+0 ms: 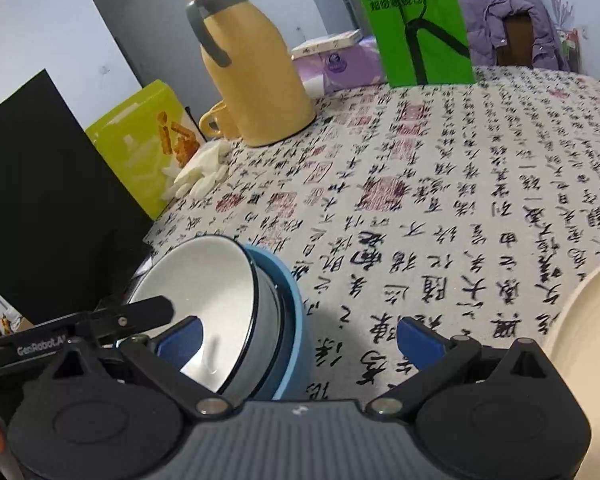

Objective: Organize plates and bowls
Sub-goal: 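Lower both grippers onto the blue bowl rim and close them, then lift the nested bowl stack with both grippers toward the cream plate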

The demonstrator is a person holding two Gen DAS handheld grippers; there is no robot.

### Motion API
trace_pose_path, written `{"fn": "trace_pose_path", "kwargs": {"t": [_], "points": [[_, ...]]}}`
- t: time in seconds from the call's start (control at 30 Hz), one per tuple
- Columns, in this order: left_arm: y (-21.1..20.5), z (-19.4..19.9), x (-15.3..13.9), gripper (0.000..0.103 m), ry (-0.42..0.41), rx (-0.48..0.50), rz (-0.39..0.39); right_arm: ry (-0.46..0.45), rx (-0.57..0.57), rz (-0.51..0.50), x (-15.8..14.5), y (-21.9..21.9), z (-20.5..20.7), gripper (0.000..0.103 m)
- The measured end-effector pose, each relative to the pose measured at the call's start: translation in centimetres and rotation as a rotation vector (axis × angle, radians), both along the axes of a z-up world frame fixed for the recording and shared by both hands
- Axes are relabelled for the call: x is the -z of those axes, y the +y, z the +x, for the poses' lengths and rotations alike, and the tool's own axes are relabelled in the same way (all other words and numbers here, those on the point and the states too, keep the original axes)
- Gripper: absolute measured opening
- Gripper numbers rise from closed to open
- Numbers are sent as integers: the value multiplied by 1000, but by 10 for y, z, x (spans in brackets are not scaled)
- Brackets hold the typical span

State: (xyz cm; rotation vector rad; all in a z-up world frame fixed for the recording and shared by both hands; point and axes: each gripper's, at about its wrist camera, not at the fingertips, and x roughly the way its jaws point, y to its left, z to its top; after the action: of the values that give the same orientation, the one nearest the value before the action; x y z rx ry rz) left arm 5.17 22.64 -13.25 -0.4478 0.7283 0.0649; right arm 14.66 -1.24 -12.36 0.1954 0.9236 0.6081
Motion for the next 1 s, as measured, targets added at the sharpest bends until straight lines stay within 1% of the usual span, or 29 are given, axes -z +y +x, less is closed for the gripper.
{"fn": "trace_pose_path", "kwargs": {"t": [0.13, 0.2, 0.33, 0.43, 0.47, 0.5, 0.57, 0.63, 0.67, 0.7, 0.8, 1.0], "points": [[1, 1, 5, 103, 12, 1, -34, 35, -24, 20, 6, 5, 2, 102], [0, 1, 8, 103, 15, 3, -42, 46, -35, 21, 9, 6, 1, 95], [-2, 2, 12, 103, 31, 6, -63, 62, -49, 39, 11, 6, -1, 88], [-4, 2, 14, 96, 45, 20, -77, 70, -61, 46, 12, 7, -3, 86], [-5, 3, 15, 90, 50, 24, -83, 75, -66, 51, 13, 7, -4, 84], [-6, 3, 16, 84, 55, 27, -88, 80, -70, 55, 14, 8, -4, 80], [-6, 4, 18, 77, 66, 29, -105, 91, -79, 61, 16, 9, -4, 75], [-6, 3, 18, 73, 60, 20, -118, 102, -79, 67, 18, 10, -4, 70], [-5, 3, 18, 68, 56, 19, -126, 109, -78, 75, 19, 10, -3, 64], [-5, 4, 18, 65, 56, 18, -131, 116, -77, 85, 20, 9, -3, 58], [-7, 7, 19, 59, 60, 29, -152, 121, -71, 97, 21, 8, -2, 58], [-13, 8, 21, 56, 42, 48, -171, 142, -65, 132, 26, 4, -1, 58]]}}
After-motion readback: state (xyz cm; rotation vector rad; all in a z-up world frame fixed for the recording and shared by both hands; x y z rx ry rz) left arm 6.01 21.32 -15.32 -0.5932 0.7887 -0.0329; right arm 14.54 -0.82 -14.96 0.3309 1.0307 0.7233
